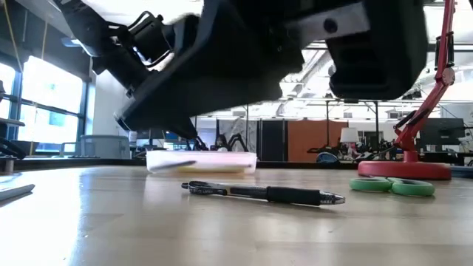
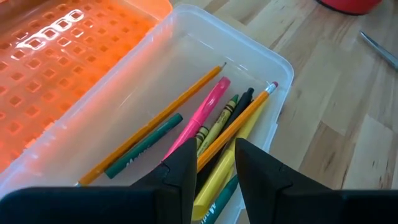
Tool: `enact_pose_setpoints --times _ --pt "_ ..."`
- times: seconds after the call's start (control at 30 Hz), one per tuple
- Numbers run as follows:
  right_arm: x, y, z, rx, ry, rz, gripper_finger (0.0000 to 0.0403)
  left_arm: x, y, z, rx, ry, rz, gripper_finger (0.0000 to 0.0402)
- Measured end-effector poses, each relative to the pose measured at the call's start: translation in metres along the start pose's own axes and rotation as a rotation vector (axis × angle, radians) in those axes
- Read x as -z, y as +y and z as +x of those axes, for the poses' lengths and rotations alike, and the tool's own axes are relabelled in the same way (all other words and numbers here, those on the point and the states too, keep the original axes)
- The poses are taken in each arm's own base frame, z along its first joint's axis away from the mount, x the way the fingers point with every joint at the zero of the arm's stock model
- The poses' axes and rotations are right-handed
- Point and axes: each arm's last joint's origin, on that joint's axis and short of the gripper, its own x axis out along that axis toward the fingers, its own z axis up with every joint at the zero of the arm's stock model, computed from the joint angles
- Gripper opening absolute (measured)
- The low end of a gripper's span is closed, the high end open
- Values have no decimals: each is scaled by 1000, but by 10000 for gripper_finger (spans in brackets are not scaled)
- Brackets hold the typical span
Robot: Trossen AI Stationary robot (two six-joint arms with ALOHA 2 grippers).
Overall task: Pick & place school supplies into a supply box
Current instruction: Put the black pen into the orange supply box
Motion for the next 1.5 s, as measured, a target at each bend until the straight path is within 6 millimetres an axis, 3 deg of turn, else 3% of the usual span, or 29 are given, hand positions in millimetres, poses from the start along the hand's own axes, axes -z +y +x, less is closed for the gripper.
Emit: enact_pose_setpoints --times 0.17,0.4,0.63,0.93,1.2,1.5 --pt "-7 -1 0 20 -75 -112 32 0 0 0 5 2 -3 140" --pt "-12 3 -1 122 -86 34 32 1 -1 0 36 20 -3 140" --pt "-1 15 -4 347 85 104 32 1 -1 0 37 20 -7 140" --pt "13 32 -10 491 254 125 32 1 -1 0 26 15 -7 140" --pt "20 31 -11 503 301 214 36 1 -1 0 23 14 -7 140" --pt "28 30 -13 497 328 411 81 1 -1 0 28 16 -8 140"
